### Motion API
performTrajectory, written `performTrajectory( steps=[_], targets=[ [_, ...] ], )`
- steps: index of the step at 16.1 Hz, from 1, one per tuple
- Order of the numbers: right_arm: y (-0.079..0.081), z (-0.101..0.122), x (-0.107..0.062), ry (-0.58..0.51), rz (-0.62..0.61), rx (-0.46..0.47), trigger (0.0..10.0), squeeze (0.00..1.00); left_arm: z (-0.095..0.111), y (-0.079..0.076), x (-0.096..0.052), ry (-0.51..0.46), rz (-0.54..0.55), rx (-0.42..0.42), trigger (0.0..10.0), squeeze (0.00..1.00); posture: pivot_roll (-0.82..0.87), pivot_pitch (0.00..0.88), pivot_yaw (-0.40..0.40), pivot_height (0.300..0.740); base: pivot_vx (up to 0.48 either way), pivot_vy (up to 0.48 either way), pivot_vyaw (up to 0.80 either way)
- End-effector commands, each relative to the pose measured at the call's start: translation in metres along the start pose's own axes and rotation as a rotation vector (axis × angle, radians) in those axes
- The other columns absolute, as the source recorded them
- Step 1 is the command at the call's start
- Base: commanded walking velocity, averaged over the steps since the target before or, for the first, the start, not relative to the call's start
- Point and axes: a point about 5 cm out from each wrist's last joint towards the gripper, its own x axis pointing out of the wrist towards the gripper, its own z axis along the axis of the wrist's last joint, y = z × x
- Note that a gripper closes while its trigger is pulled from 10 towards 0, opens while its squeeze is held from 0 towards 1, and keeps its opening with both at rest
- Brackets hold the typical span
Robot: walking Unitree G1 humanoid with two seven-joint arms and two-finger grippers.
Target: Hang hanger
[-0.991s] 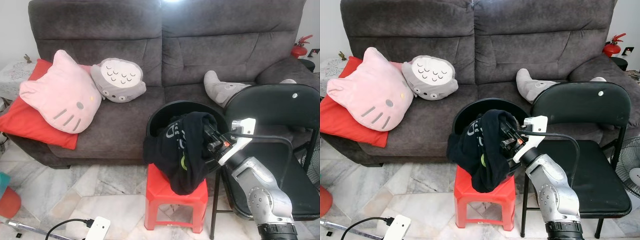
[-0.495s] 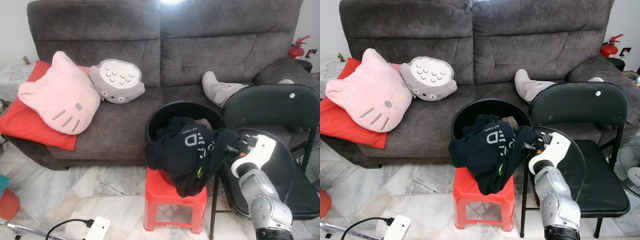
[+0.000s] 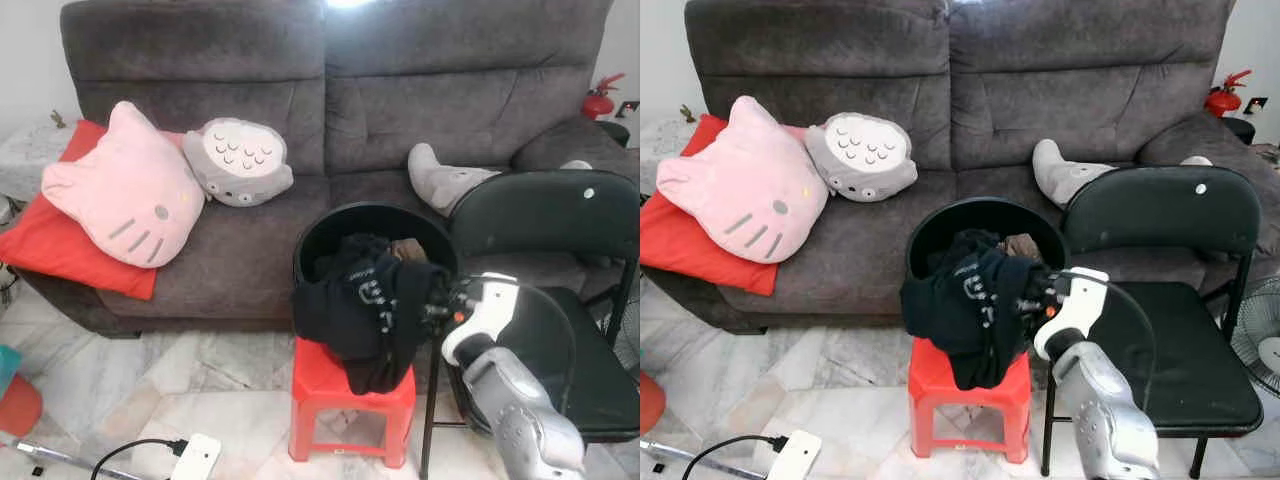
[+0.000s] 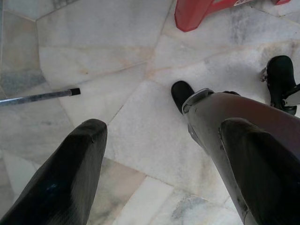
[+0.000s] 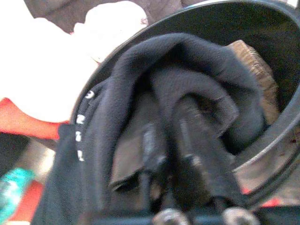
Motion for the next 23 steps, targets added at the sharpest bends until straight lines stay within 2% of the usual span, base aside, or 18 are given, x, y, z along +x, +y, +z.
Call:
performTrajectory(
  steps=[1, 2, 3, 4, 7, 10, 11, 12, 15, 16, 17, 18, 19, 20, 21, 22, 23],
  targets=[
    [0.006, 0.002, -0.002, 0.020, 0.044, -0.052, 0.0, 0.00, -0.002, 0.000, 0.000, 0.011, -0.003, 0.023, 10.0, 0.00, -0.06, 0.000, 0.044, 0.740, 0.000, 0.000, 0.00],
    [0.006, 0.001, -0.004, 0.038, 0.056, -0.076, 0.0, 0.00, -0.002, 0.000, 0.000, 0.011, -0.004, 0.023, 10.0, 0.00, -0.06, 0.000, 0.044, 0.740, 0.000, 0.000, 0.00],
    [0.005, 0.000, -0.010, 0.089, 0.090, -0.179, 0.0, 0.00, -0.001, 0.000, 0.000, 0.010, -0.006, 0.023, 10.0, 0.00, -0.07, 0.000, 0.043, 0.740, 0.000, 0.000, 0.00],
    [0.005, 0.001, -0.012, 0.095, 0.101, -0.195, 0.0, 0.00, -0.001, 0.000, 0.000, 0.010, -0.006, 0.024, 10.0, 0.00, -0.07, 0.000, 0.043, 0.740, 0.000, 0.000, 0.00],
    [0.007, 0.022, -0.015, 0.078, 0.136, -0.318, 0.0, 0.00, -0.001, 0.000, 0.000, 0.011, -0.010, 0.029, 10.0, 0.00, -0.08, 0.000, 0.048, 0.740, 0.000, 0.000, 0.00],
    [0.025, 0.051, -0.013, 0.020, 0.241, -0.392, 0.0, 0.00, -0.002, 0.000, 0.000, 0.012, -0.014, 0.033, 10.0, 0.00, -0.08, 0.000, 0.049, 0.740, 0.000, 0.000, 0.00],
    [0.037, 0.068, -0.010, -0.031, 0.281, -0.414, 0.0, 0.00, -0.002, 0.000, 0.000, 0.012, -0.016, 0.035, 10.0, 0.00, -0.08, 0.000, 0.050, 0.740, 0.000, 0.000, 0.00],
    [0.041, 0.075, -0.009, -0.052, 0.296, -0.418, 0.0, 0.00, -0.002, 0.000, 0.000, 0.012, -0.016, 0.035, 10.0, 0.00, -0.08, 0.000, 0.051, 0.740, 0.000, 0.000, 0.00],
    [0.069, 0.110, -0.001, -0.175, 0.357, -0.439, 0.0, 0.00, -0.003, -0.001, 0.000, 0.013, -0.021, 0.035, 10.0, 0.00, -0.08, 0.000, 0.048, 0.740, 0.000, 0.000, 0.00],
    [0.075, 0.122, 0.002, -0.226, 0.348, -0.403, 2.9, 0.00, -0.003, -0.002, 0.000, 0.013, -0.023, 0.034, 10.0, 0.00, -0.08, 0.000, 0.048, 0.740, 0.000, 0.000, 0.00],
    [0.079, 0.132, 0.004, -0.276, 0.327, -0.342, 3.9, 0.00, -0.003, -0.002, 0.000, 0.014, -0.028, 0.033, 10.0, 0.00, -0.08, 0.000, 0.048, 0.740, 0.000, 0.000, 0.00],
    [0.077, 0.141, 0.009, -0.330, 0.270, -0.204, 10.0, 0.00, -0.003, -0.003, 0.000, 0.015, -0.033, 0.034, 10.0, 0.00, -0.08, 0.000, 0.045, 0.740, 0.000, 0.000, 0.00],
    [0.071, 0.143, 0.012, -0.345, 0.220, -0.114, 10.0, 0.00, -0.003, -0.003, 0.000, 0.015, -0.035, 0.034, 10.0, 0.00, -0.08, 0.000, 0.045, 0.740, 0.000, 0.000, 0.00],
    [0.055, 0.140, 0.017, -0.332, 0.116, 0.020, 10.0, 0.00, -0.004, -0.003, 0.000, 0.016, -0.038, 0.034, 10.0, 0.00, -0.08, 0.000, 0.044, 0.740, 0.000, 0.000, 0.00],
    [0.013, 0.121, 0.023, -0.278, -0.181, 0.285, 10.0, 0.00, -0.004, -0.004, 0.000, 0.017, -0.041, 0.035, 10.0, 0.00, -0.08, 0.000, 0.043, 0.740, 0.000, 0.000, 0.00],
    [-0.011, 0.099, 0.021, -0.216, -0.372, 0.458, 10.0, 0.00, -0.004, -0.004, 0.000, 0.017, -0.043, 0.037, 10.0, 0.00, -0.08, 0.000, 0.043, 0.740, 0.000, 0.000, 0.00],
    [-0.023, 0.083, 0.017, -0.148, -0.475, 0.488, 10.0, 0.00, -0.004, -0.004, 0.000, 0.018, -0.044, 0.038, 10.0, 0.00, -0.08, 0.000, 0.042, 0.740, 0.000, 0.000, 0.00]
  ],
)
